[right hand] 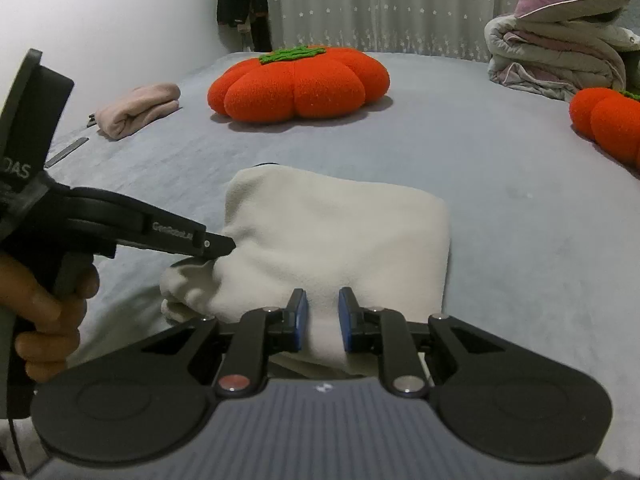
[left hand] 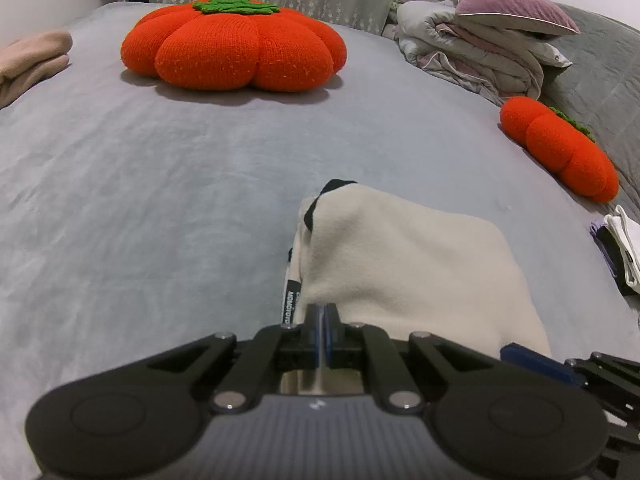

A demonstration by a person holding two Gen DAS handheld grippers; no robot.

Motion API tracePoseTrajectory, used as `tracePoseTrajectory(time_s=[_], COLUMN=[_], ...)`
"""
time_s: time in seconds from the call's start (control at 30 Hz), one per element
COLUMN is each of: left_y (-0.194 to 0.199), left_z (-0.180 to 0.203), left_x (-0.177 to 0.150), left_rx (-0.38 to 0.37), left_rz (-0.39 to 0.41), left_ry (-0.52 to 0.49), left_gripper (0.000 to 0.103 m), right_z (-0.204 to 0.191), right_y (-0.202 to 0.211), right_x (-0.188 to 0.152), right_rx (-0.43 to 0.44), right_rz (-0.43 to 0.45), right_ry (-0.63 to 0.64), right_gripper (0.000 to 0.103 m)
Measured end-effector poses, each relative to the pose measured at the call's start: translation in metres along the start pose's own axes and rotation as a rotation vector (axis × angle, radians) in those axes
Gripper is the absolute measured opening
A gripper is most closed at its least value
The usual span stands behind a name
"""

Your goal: Fold clothes

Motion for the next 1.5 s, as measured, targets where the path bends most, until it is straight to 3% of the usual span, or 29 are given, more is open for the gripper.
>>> tracePoseTrajectory(time_s=[0.6, 0.7, 0.93, 1.03, 1.13, 1.2, 1.33, 1.4, 1.5], left_y=[0.01, 0.018, 0.037, 0.016, 0.011, 0.012, 0.01, 0.01, 0.011], left_z=[0.0, 0.011, 0.036, 0.043, 0.042, 0.041, 0.04, 0.041, 0.04], left_x=[0.003, 0.004, 0.006, -0.007, -0.008, -0.007, -0.007, -0.006, -0.007], left_rx=[-0.015, -0.051, -0.138, -0.099, -0.075, -0.077, -0.078, -0.077, -0.077], left_rz=[0.006, 0.05, 0.157, 0.096, 0.089, 0.077, 0.065, 0.065, 0.067], left_ry=[0.014, -0.015, -0.087, -0.138, -0.158, -0.147, -0.144, -0.149, -0.145], left_gripper=[0.006, 0.012, 0.013, 0.013, 0.013, 0.013, 0.013, 0.013, 0.013], right_z=[-0.001, 0.0, -0.002, -0.001, 0.005, 0.012, 0.019, 0.02, 0.019], right_y=[0.005, 0.005, 0.006, 0.009, 0.02, 0.028, 0.02, 0.012, 0.025], right_x=[-0.004, -0.006, -0.008, -0.008, -0.006, -0.004, -0.015, -0.021, -0.013], right_rx=[0.001, 0.005, -0.004, 0.003, 0.016, 0.018, 0.028, 0.034, 0.045], right_rz=[-0.015, -0.014, 0.0, 0.008, 0.035, 0.053, 0.008, -0.017, 0.022], right_ry=[-0.004, -0.012, -0.004, -0.014, -0.047, -0.082, -0.104, -0.107, -0.131], right_gripper=[0.02, 0.02, 0.02, 0.02, 0.02, 0.009, 0.001, 0.0, 0.0])
Point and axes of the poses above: each gripper's, at about its wrist camera, not at the fingertips, and y roughly against the way its jaws point, z to its right, x to its top, the point moved 9 cm from there along -y, roughly the way its jaws point, and after that the axes turned 1 degree about -y, right-handed, at the moved point
